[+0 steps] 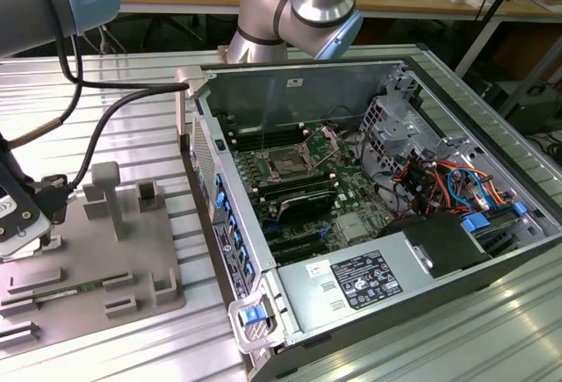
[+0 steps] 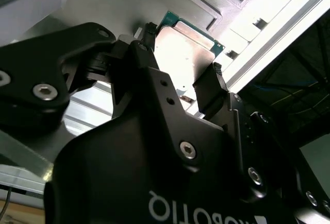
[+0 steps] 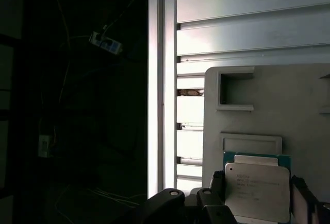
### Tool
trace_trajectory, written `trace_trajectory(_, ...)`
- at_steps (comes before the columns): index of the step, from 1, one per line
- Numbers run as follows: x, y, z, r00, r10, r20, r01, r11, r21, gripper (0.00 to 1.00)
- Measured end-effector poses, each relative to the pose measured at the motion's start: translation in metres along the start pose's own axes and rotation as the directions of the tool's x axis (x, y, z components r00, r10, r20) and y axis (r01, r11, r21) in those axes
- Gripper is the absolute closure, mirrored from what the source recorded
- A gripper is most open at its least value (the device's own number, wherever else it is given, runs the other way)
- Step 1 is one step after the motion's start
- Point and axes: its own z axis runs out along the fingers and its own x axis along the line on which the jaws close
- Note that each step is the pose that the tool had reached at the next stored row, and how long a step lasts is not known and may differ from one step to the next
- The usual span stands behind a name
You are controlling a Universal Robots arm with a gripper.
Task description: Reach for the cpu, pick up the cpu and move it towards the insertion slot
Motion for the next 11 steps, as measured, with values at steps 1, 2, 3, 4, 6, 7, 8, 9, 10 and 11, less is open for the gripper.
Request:
trace_trajectory(1, 0.0000, 0.0000, -0.0008, 1.0000, 0.000, -0.0001, 0.000, 1.0000, -0.0003, 0.45)
trace_trajectory(2, 0.0000, 0.0000, -0.0014, 1.0000, 0.000, 0.0000, 0.000, 1.0000, -0.0003, 0.45)
trace_trajectory(3, 0.0000, 0.0000, -0.0023, 1.0000, 0.000, 0.0000, 0.000, 1.0000, -0.0004, 0.45)
trace_trajectory(4, 0.0000, 0.0001, -0.0031, 1.0000, 0.000, 0.0000, 0.000, 1.0000, -0.0004, 0.45)
trace_trajectory(6, 0.0000, 0.0001, -0.0052, 1.0000, 0.000, -0.0001, 0.000, 1.0000, -0.0004, 0.45)
trace_trajectory(7, 0.0000, 0.0002, -0.0065, 1.0000, 0.000, -0.0001, 0.000, 1.0000, -0.0004, 0.45)
trace_trajectory(8, 0.0000, 0.0003, -0.0077, 1.0000, 0.000, 0.0000, 0.000, 1.0000, -0.0004, 0.45)
trace_trajectory(9, 0.0000, 0.0003, -0.0083, 1.0000, 0.000, 0.0001, 0.000, 1.0000, -0.0005, 0.45)
trace_trajectory(10, 0.0000, 0.0003, -0.0089, 1.0000, 0.000, 0.0000, 0.000, 1.0000, -0.0005, 0.45)
trace_trajectory(11, 0.0000, 0.0003, -0.0097, 1.0000, 0.000, -0.0001, 0.000, 1.0000, -0.0004, 0.45)
